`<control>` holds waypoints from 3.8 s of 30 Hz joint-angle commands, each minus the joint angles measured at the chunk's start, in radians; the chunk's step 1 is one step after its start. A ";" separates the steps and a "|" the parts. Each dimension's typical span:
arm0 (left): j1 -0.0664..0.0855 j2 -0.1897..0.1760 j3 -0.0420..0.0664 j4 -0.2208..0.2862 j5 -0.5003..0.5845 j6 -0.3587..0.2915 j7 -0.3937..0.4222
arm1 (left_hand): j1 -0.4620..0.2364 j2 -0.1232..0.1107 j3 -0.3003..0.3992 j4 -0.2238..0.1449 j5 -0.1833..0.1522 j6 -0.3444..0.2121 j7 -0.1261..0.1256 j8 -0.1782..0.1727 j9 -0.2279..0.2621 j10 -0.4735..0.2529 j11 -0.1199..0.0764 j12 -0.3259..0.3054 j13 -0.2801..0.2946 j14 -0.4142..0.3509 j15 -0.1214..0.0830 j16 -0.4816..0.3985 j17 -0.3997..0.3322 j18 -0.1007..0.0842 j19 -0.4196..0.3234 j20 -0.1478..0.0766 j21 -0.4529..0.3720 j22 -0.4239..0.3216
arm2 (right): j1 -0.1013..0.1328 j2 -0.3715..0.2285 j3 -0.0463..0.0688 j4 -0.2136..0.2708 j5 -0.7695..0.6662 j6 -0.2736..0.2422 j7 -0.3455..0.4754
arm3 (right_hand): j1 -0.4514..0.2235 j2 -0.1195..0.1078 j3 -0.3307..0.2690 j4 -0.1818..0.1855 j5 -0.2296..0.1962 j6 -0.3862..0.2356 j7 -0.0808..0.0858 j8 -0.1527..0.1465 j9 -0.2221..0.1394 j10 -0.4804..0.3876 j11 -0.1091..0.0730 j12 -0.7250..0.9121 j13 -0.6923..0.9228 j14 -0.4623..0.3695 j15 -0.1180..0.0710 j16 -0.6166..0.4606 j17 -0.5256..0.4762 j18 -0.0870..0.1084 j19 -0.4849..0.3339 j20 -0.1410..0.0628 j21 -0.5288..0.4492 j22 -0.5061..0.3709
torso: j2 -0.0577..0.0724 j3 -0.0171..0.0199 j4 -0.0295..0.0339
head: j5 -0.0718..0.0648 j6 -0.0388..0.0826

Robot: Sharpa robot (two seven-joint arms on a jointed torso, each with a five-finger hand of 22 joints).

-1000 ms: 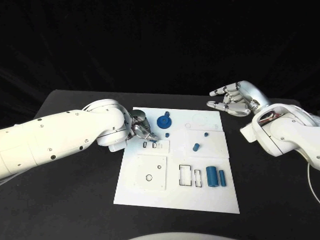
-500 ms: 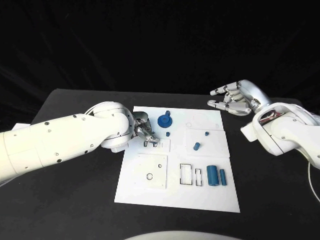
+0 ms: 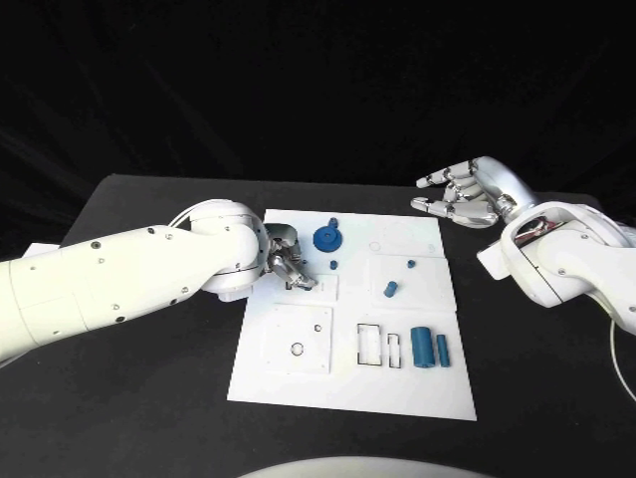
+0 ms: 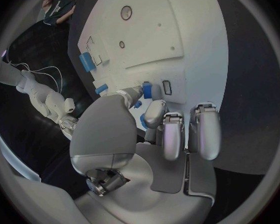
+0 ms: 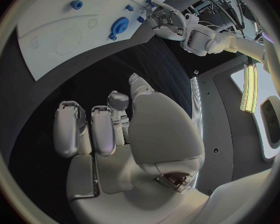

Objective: Assemble the parts on the task board

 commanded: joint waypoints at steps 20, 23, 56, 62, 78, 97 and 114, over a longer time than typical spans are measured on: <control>-0.005 0.024 -0.002 -0.023 0.017 0.077 -0.004 | -0.025 0.011 0.185 -0.165 0.001 0.018 -0.007 0.009 0.001 0.012 -0.003 0.000 -0.001 0.105 0.003 0.003 0.263 -0.016 0.016 0.004 -0.001 0.115 | -0.001 0.001 0.000 0.002 -0.003 0.014 0.004 | -0.002 -0.001 -0.007 -0.001 0.006 0.009 0.001 0.004 0.001 0.004 0.001 0.003 -0.001 0.045 -0.001 -0.006 -0.002 0.016 -0.007 -0.002 -0.004 -0.001 | 0.001 0.0014 -0.0007 | 0.001 -0.003; -0.005 0.031 -0.002 -0.033 0.049 0.110 -0.009 | -0.070 0.036 0.179 -0.135 0.000 0.025 -0.011 0.012 0.004 0.011 -0.005 -0.003 -0.003 0.105 0.001 0.003 0.263 -0.016 0.015 0.004 -0.003 0.113 | -0.001 0.000 0.000 0.003 -0.003 0.016 0.003 | 0.000 -0.001 -0.007 -0.003 0.007 0.009 0.001 0.004 0.001 0.004 0.001 0.002 -0.002 0.045 -0.001 -0.007 -0.002 0.016 -0.007 -0.002 -0.005 -0.002 | 0.001 0.0022 -0.0014 | 0.001 -0.005; 0.001 0.089 -0.003 -0.100 0.016 0.184 -0.023 | -0.207 0.079 0.141 -0.085 -0.001 0.043 -0.024 0.027 0.018 0.018 -0.016 0.012 0.013 0.105 -0.010 0.003 0.263 -0.020 0.026 -0.006 0.007 0.132 | -0.001 -0.002 0.000 0.011 -0.003 0.025 -0.001 | 0.005 0.001 -0.007 -0.006 0.015 0.009 0.001 0.003 0.001 0.001 0.000 -0.001 -0.005 0.044 -0.001 -0.011 -0.007 0.017 -0.010 -0.002 -0.008 -0.006 | 0.001 0.0006 -0.0002 | 0.002 -0.008; 0.003 0.097 -0.002 -0.110 0.021 0.193 -0.025 | -0.209 0.093 0.146 -0.088 0.001 0.046 -0.026 0.029 0.020 0.023 -0.018 0.018 0.019 0.105 -0.011 0.003 0.263 -0.020 0.027 -0.008 0.008 0.134 | -0.001 -0.002 0.000 0.012 -0.003 0.026 -0.001 | 0.005 0.001 -0.007 -0.006 0.015 0.009 0.001 0.003 0.001 0.001 0.000 -0.001 -0.005 0.044 -0.001 -0.011 -0.007 0.017 -0.010 -0.002 -0.008 -0.006 | 0.000 0.0006 0.0000 | 0.001 -0.010; 0.009 0.112 -0.003 -0.138 0.031 0.233 -0.028 | -0.241 0.106 0.143 -0.080 -0.001 0.049 -0.025 0.028 0.019 0.024 -0.017 0.018 0.019 0.105 -0.011 0.003 0.263 -0.021 0.028 -0.009 0.008 0.136 | -0.001 -0.004 0.000 0.015 -0.003 0.033 -0.004 | 0.006 0.001 -0.007 -0.007 0.019 0.009 0.001 0.003 0.001 0.001 0.000 -0.001 -0.005 0.044 -0.001 -0.013 -0.010 0.018 -0.011 -0.002 -0.009 -0.008 | 0.000 0.0003 0.0011 | -0.001 -0.012; 0.009 0.106 -0.002 -0.142 0.013 0.241 -0.027 | -0.379 0.070 -0.073 0.008 -0.009 0.078 -0.028 0.027 -0.002 0.029 -0.018 0.016 0.019 0.105 -0.010 0.003 0.263 -0.020 0.026 -0.008 0.003 0.135 | -0.001 -0.006 -0.001 0.016 -0.003 0.039 -0.005 | 0.003 0.002 -0.009 -0.006 0.024 0.008 0.002 0.003 0.001 0.001 0.001 -0.001 -0.006 0.043 -0.001 -0.015 -0.013 0.018 -0.014 -0.002 -0.012 -0.011 | 0.001 -0.0004 0.0001 | -0.002 -0.009; 0.010 0.059 0.020 -0.092 0.004 0.201 -0.025 | -0.348 0.084 -0.169 0.027 -0.007 0.083 -0.032 0.029 -0.010 0.033 -0.021 0.019 0.023 0.105 -0.013 0.003 0.263 -0.020 0.028 -0.010 0.003 0.139 | -0.002 -0.005 -0.001 0.010 -0.003 0.040 -0.004 | 0.000 0.003 -0.011 -0.003 0.027 0.008 0.002 0.002 0.001 0.002 0.001 0.001 -0.005 0.043 -0.001 -0.017 -0.015 0.019 -0.014 -0.002 -0.013 -0.012 | 0.001 -0.0007 0.0008 | -0.003 -0.005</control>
